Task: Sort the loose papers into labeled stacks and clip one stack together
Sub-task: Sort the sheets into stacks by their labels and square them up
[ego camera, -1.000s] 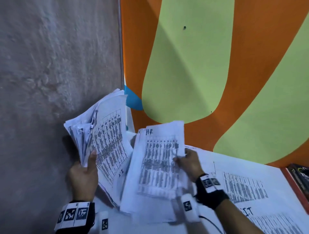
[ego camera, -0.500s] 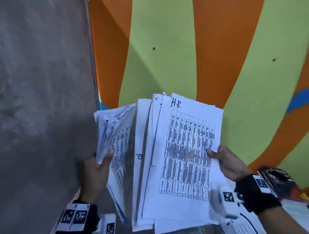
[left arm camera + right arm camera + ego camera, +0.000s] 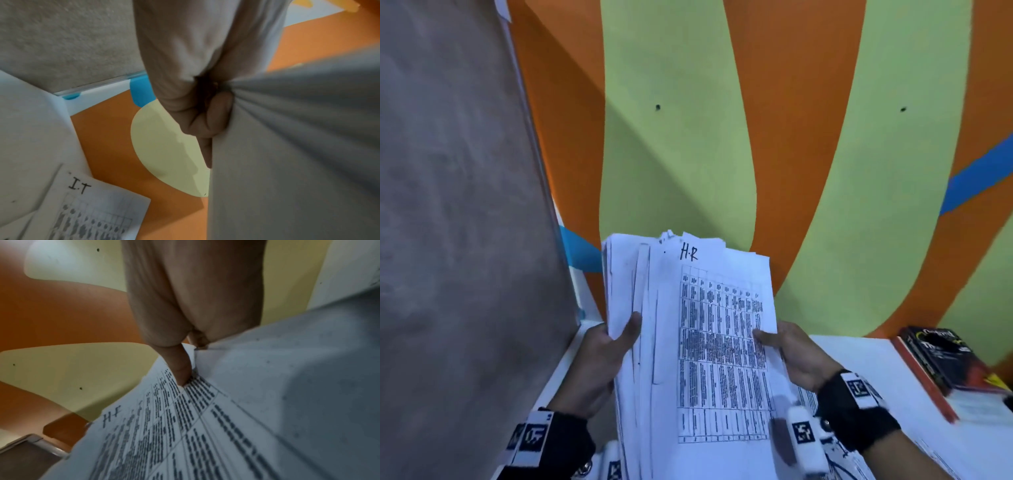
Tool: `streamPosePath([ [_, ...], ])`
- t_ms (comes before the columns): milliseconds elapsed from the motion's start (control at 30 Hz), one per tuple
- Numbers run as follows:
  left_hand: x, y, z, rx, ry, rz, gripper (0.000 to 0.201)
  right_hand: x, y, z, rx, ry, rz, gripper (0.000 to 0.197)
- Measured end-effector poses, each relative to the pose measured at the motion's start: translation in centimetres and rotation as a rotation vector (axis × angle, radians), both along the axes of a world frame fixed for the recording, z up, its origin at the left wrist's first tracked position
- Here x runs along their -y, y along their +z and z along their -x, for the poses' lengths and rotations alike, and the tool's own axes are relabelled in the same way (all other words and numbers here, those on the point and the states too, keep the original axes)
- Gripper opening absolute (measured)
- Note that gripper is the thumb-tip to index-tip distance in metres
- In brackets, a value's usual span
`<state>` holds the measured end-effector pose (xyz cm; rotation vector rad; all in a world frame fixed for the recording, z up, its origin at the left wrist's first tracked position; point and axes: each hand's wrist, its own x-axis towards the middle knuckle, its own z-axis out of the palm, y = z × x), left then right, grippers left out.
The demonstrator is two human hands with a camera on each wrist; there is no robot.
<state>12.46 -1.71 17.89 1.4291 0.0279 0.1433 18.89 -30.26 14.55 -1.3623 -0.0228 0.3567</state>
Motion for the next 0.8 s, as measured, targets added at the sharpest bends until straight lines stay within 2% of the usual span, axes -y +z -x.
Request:
streamPosePath([
  [33,0.2,-0.2,0.0,-0.006,-0.011,-0.023,0.082,-0.1,-0.5,0.0,-0.027,0.032,-0.004,0.030],
  [67,0.4,-0.4,0.1,-0.007,-0.015,-0.059,0.084,-0.3,-0.7,0.2,-0.035,0.053,0.017,0.032],
  [100,0.8,-0.6,0.1,-0.002,-0.021,-0.106,0.077,-0.5,-0.9,0.4,-0.018,0.051,0.037,0.028],
  [200,1.4,-0.5,0.0,0.050,0.005,-0.290,0.035,-1.0,-0.6,0.9,0.145,-0.107,0.116,0.020],
  [233,1.2,-0.6,-0.5,0.077,0.041,-0.368,0.027,-1.1,-0.1,1.1,0.237,-0.170,0.145,0.020],
  [267,1.3,-0.5,-0.7,0.106,0.063,-0.446,0.028,-1.2,0.8,1.6,0.346,-0.222,0.198,0.021],
  [333,1.5,-0.4,-1.5,0.120,0.108,-0.539,0.056,-1.3,2.7,2.3,0.542,-0.283,0.287,0.028],
  [367,1.8,0.0,-1.8,0.122,0.132,-0.534,0.063,-1.4,3.6,2.7,0.615,-0.310,0.299,0.031],
  [433,2.8,1.0,-2.0,0.196,0.170,-0.495,0.055,-1.4,4.9,3.1,0.694,-0.353,0.289,0.035],
  [500,3.9,1.6,-1.9,0.264,0.180,-0.417,0.046,-1.3,5.4,3.2,0.703,-0.373,0.246,0.044],
  [567,4.9,1.3,-1.6,0.277,0.194,-0.332,0.054,-0.7,5.4,3.8,0.685,-0.402,0.199,0.055],
  [667,6.4,0.4,-1.5,0.238,0.192,-0.216,0.030,0.2,5.4,4.3,0.745,-0.487,0.264,0.080],
  [733,7.0,0.2,-1.7,0.257,0.193,-0.189,0.041,0.7,5.9,4.1,0.857,-0.525,0.339,0.092],
  [800,7.4,0.7,-1.7,0.287,0.234,-0.197,0.052,1.2,6.5,3.5,0.978,-0.545,0.457,0.090],
])
